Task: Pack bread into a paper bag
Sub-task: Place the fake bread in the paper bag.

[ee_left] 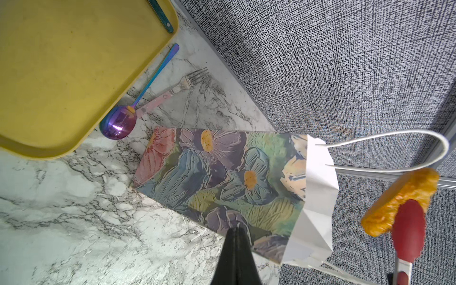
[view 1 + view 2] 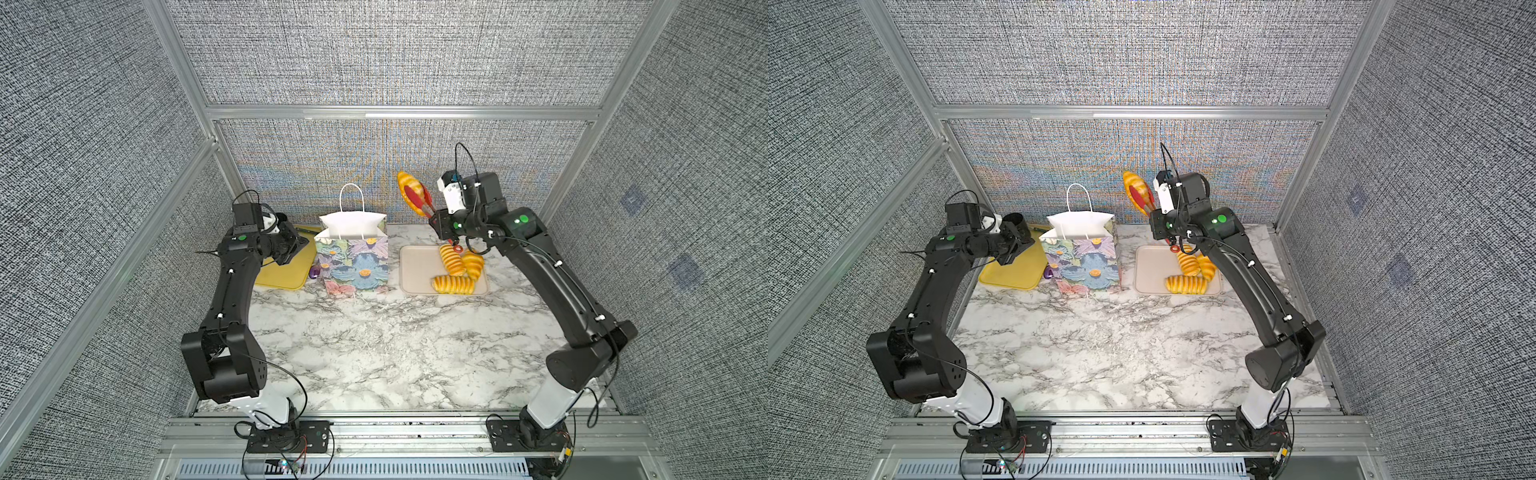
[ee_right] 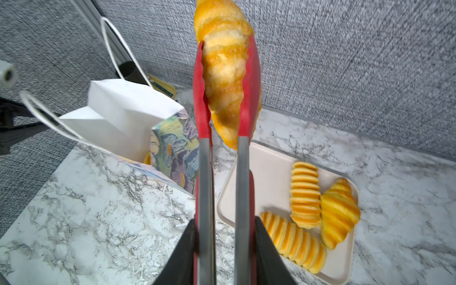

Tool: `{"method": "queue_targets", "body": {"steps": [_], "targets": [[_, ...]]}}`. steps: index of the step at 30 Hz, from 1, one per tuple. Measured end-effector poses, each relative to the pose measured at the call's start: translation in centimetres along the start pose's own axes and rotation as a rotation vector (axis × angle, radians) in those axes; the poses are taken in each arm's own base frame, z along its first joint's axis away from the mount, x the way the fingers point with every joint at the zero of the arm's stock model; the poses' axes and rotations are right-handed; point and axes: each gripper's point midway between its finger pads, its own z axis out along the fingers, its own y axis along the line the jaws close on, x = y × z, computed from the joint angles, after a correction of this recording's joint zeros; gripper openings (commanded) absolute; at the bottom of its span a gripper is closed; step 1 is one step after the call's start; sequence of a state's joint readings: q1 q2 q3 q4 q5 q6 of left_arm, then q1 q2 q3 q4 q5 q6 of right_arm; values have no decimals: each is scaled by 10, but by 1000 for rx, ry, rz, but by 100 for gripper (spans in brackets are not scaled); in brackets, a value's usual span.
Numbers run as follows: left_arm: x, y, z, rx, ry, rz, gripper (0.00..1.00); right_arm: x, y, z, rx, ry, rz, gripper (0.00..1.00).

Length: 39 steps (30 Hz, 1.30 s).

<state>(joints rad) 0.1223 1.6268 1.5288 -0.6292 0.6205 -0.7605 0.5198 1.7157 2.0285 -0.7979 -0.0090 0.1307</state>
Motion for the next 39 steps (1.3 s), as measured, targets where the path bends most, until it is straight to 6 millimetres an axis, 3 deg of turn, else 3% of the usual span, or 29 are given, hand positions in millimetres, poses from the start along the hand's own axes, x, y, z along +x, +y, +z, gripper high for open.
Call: {"method": "queue_targets", "body": {"steps": [6,13,18,26,32,39], "targets": [[1,2,1,-3,3,-3,2,-2,29,-10,-98,-36,-48,30],[2,2,1,-4,5,-6,2,8,74,6,-239,-5,-114,30],[2,2,1,-4,5,-8,2,7,93,19,-288,2,-148,30],[2,2,1,-4,5,-8,2,-1,102,36,-306,-11,-174,30],[2,2,1,-4,5,-7,2,9,102,53,-303,21,-181,32],[2,2,1,-1,7,-7,2,19,98,63,-286,51,-185,41]]}}
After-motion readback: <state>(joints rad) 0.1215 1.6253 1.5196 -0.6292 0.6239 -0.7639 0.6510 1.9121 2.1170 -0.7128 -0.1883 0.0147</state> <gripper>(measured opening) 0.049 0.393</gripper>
